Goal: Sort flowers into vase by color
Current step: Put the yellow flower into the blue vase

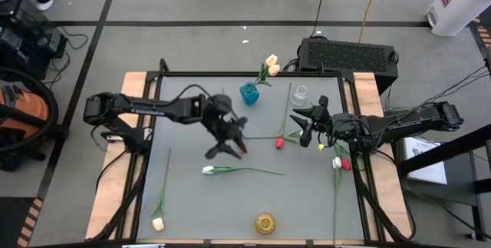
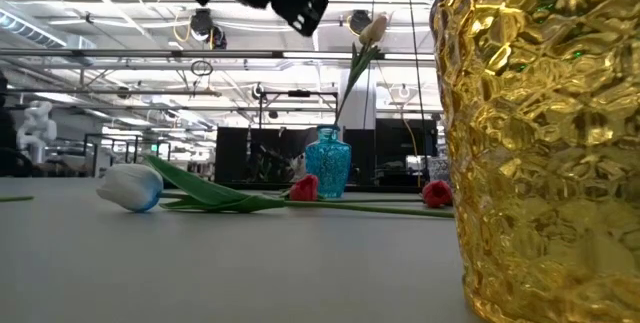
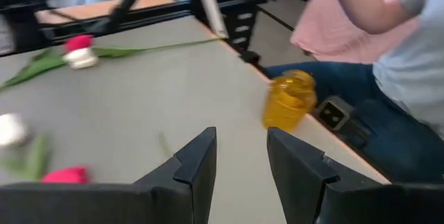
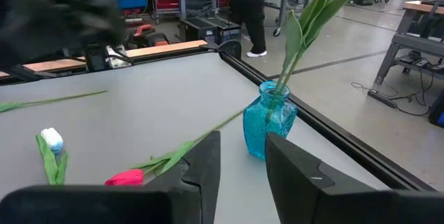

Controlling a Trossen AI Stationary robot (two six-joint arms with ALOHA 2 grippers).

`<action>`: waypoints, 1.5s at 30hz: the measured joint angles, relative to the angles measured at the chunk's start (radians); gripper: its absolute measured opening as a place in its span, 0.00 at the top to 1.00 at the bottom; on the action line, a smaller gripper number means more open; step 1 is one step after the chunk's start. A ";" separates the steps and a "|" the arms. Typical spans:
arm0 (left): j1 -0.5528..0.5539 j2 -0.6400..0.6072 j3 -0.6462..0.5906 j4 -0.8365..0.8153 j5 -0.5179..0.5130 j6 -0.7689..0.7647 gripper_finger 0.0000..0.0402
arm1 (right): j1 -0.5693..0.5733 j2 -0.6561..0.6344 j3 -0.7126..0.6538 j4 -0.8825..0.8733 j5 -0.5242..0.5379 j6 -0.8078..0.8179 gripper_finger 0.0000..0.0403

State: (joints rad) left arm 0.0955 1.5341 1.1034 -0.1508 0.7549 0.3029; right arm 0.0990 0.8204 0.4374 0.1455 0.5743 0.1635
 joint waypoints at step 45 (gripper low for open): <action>-0.966 0.002 -0.013 -0.669 -0.578 0.021 0.66 | 0.000 0.000 0.000 0.000 0.000 0.000 0.74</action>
State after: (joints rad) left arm -0.8703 1.5356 1.0907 -0.8199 0.1767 0.3238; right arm 0.0990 0.8204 0.4375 0.1455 0.5743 0.1635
